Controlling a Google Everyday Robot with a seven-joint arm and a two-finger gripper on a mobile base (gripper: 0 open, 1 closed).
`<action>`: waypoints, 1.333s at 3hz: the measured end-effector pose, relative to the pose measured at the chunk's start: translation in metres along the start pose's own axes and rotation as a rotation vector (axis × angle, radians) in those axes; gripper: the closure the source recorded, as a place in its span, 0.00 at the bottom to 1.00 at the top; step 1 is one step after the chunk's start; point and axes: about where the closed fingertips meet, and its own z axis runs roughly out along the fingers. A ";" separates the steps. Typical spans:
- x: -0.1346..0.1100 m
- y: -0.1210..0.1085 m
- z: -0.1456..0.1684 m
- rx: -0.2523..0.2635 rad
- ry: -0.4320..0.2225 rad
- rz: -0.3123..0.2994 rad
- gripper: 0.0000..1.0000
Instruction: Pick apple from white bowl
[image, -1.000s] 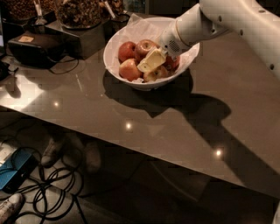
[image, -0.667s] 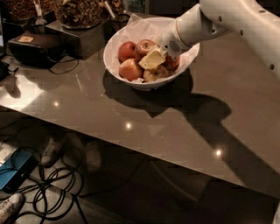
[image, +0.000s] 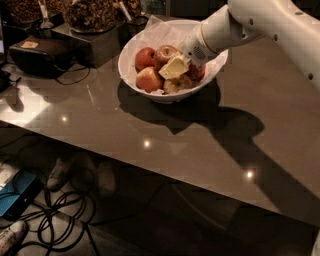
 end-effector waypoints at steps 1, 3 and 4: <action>-0.007 0.011 -0.015 -0.018 0.025 0.025 1.00; -0.022 0.025 -0.038 -0.042 0.061 0.075 1.00; -0.044 0.035 -0.050 -0.069 0.031 0.042 1.00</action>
Offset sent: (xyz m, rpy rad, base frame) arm -0.0425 -0.0035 0.0492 -0.0398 0.1063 -0.0490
